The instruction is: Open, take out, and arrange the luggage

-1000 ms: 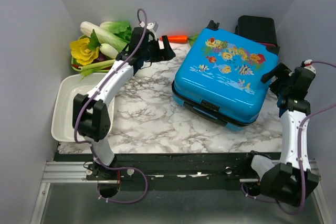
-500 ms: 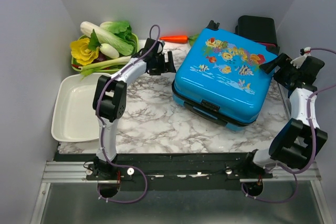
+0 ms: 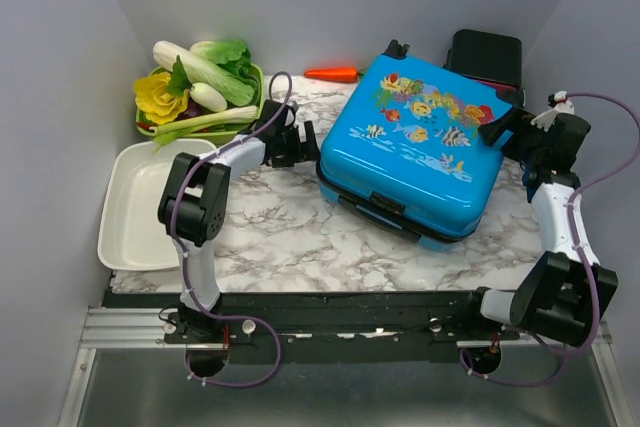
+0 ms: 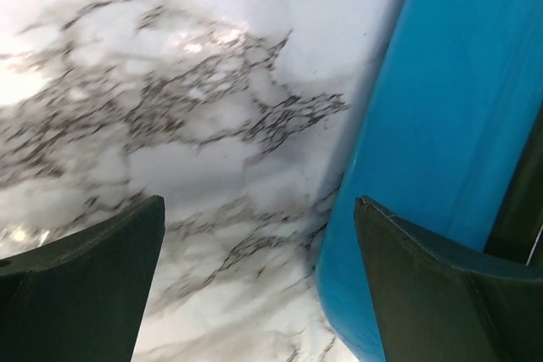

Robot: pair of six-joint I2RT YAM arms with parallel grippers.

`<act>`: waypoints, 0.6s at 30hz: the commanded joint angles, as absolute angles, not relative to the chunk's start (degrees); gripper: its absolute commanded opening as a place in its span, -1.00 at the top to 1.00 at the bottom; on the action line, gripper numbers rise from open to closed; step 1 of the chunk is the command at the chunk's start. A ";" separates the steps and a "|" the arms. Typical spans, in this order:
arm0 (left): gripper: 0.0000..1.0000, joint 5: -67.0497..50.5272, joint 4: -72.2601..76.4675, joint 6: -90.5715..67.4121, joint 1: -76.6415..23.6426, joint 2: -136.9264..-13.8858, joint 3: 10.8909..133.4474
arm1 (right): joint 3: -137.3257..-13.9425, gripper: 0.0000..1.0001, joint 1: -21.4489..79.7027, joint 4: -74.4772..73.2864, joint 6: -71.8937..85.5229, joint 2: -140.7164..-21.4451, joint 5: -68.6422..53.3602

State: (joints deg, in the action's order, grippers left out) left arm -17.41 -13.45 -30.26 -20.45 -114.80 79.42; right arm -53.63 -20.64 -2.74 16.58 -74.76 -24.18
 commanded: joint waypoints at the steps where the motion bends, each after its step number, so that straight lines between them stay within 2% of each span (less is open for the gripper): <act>1: -0.98 -23.73 -7.57 -30.50 -25.04 -105.49 70.94 | -47.02 -0.78 -5.55 -12.48 12.13 -78.22 -44.12; 10: -0.98 -20.05 -7.30 -28.82 -31.64 -94.33 59.78 | -46.14 -0.75 4.74 -12.57 14.58 -75.59 -44.65; 18: -0.98 -2.74 -14.93 -31.20 -31.12 -84.03 52.91 | -43.41 -0.75 17.04 -4.92 23.90 -74.53 -45.00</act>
